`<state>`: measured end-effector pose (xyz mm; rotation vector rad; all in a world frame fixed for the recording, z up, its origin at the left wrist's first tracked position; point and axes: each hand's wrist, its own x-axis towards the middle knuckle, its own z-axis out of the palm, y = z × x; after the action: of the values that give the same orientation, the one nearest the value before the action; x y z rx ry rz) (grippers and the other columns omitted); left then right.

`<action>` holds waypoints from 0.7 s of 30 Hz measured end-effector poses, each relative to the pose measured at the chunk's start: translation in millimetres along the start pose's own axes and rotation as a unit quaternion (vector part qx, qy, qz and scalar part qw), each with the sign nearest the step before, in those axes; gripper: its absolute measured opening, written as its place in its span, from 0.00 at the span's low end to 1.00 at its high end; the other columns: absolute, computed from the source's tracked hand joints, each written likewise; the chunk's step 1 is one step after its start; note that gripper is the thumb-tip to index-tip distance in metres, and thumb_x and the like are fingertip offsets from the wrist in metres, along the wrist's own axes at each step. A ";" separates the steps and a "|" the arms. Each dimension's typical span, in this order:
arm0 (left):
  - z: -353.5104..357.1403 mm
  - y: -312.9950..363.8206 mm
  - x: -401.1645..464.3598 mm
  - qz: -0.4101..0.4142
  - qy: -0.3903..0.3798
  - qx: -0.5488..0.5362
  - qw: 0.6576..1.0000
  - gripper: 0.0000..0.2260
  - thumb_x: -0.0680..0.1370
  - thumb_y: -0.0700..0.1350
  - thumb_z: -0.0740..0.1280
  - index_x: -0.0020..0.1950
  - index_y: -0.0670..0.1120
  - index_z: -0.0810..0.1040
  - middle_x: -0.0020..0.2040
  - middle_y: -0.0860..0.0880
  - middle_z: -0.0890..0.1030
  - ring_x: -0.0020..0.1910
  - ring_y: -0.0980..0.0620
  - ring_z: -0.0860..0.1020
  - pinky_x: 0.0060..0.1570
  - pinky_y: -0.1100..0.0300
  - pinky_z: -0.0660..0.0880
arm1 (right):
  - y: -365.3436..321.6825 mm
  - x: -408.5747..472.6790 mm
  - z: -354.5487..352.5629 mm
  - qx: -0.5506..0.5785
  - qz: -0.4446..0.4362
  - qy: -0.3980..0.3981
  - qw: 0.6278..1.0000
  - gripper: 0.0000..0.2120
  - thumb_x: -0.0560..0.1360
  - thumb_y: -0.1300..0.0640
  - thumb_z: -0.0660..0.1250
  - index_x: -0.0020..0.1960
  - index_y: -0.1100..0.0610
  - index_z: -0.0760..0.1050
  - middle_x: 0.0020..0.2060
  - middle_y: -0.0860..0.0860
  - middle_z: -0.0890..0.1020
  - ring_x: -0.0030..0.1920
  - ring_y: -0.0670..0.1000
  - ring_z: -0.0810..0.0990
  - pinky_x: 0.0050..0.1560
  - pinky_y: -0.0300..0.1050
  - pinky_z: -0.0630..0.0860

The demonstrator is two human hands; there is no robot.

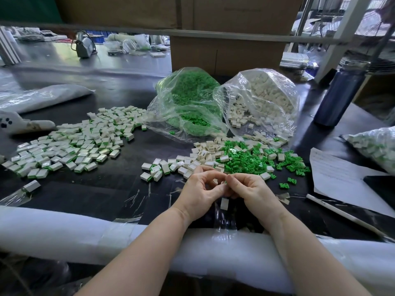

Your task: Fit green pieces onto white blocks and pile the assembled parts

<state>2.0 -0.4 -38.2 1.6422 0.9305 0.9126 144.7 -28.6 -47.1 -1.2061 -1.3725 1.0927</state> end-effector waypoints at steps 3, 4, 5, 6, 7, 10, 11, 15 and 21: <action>-0.3 0.8 0.0 0.001 -0.004 0.008 1.000 0.06 0.72 0.38 0.71 0.44 0.49 0.80 0.54 0.44 0.72 0.44 0.44 0.77 0.46 0.66 0.77 | -0.8 0.1 -0.8 0.015 0.005 0.001 1.000 0.10 0.71 0.50 0.64 0.40 0.55 0.81 0.30 0.47 0.81 0.34 0.43 0.78 0.36 0.32 0.73; -0.4 1.1 0.1 0.002 -0.005 0.008 1.000 0.07 0.72 0.37 0.71 0.43 0.49 0.80 0.54 0.44 0.72 0.43 0.45 0.77 0.45 0.66 0.77 | -0.4 0.2 -1.0 0.018 0.007 0.000 1.000 0.09 0.72 0.52 0.64 0.41 0.55 0.80 0.30 0.47 0.81 0.34 0.43 0.78 0.36 0.32 0.73; -0.3 1.3 0.0 0.003 -0.004 0.005 1.000 0.08 0.72 0.37 0.71 0.43 0.49 0.80 0.54 0.44 0.72 0.43 0.44 0.77 0.46 0.65 0.77 | 0.1 0.2 -1.1 0.023 0.009 0.000 1.000 0.08 0.74 0.55 0.64 0.41 0.56 0.80 0.30 0.46 0.81 0.34 0.42 0.78 0.36 0.32 0.73; 0.0 1.5 -0.1 0.004 -0.002 0.001 1.000 0.08 0.72 0.36 0.71 0.42 0.49 0.79 0.54 0.43 0.72 0.43 0.40 0.78 0.46 0.62 0.78 | 0.4 -0.1 -1.0 0.027 0.010 0.000 1.000 0.08 0.75 0.57 0.64 0.42 0.57 0.80 0.30 0.46 0.81 0.34 0.42 0.78 0.36 0.32 0.73; 0.4 1.6 -0.2 0.004 0.000 -0.003 1.000 0.08 0.72 0.36 0.71 0.42 0.49 0.79 0.54 0.42 0.72 0.44 0.37 0.78 0.48 0.59 0.78 | 0.8 -0.2 -0.9 0.029 0.013 0.000 1.000 0.08 0.76 0.58 0.63 0.42 0.57 0.80 0.31 0.46 0.81 0.34 0.42 0.78 0.36 0.32 0.73; 0.9 1.4 -0.3 0.008 0.003 -0.006 1.000 0.07 0.72 0.36 0.70 0.42 0.48 0.79 0.55 0.41 0.72 0.46 0.34 0.78 0.49 0.56 0.78 | 0.3 -0.5 -0.9 0.024 0.016 -0.002 1.000 0.08 0.76 0.58 0.63 0.42 0.57 0.79 0.31 0.47 0.80 0.35 0.44 0.77 0.37 0.33 0.73; 0.7 1.2 -0.1 0.009 0.002 -0.005 1.000 0.07 0.72 0.36 0.70 0.43 0.48 0.79 0.54 0.41 0.72 0.46 0.35 0.78 0.49 0.56 0.78 | -0.1 -0.5 -0.8 0.023 0.016 -0.002 1.000 0.08 0.76 0.58 0.63 0.42 0.57 0.79 0.31 0.47 0.80 0.35 0.44 0.76 0.37 0.33 0.73; 0.4 0.0 0.0 0.014 0.000 0.002 1.000 0.08 0.72 0.37 0.71 0.41 0.50 0.79 0.54 0.42 0.72 0.42 0.41 0.77 0.46 0.60 0.78 | 0.3 -0.3 -0.9 0.028 0.018 -0.006 0.999 0.07 0.76 0.59 0.63 0.42 0.57 0.78 0.30 0.45 0.81 0.34 0.41 0.78 0.36 0.32 0.73; 0.7 -0.1 0.2 0.015 -0.008 0.007 1.000 0.08 0.72 0.37 0.71 0.41 0.51 0.79 0.52 0.45 0.71 0.37 0.50 0.73 0.39 0.70 0.73 | -0.2 -0.5 -0.4 0.021 0.030 -0.004 0.999 0.12 0.71 0.50 0.65 0.45 0.59 0.78 0.33 0.49 0.80 0.35 0.44 0.76 0.38 0.34 0.74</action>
<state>2.6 -0.5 -38.4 1.6777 0.9057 0.9140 145.1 -29.2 -46.9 -1.2207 -1.3214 1.1638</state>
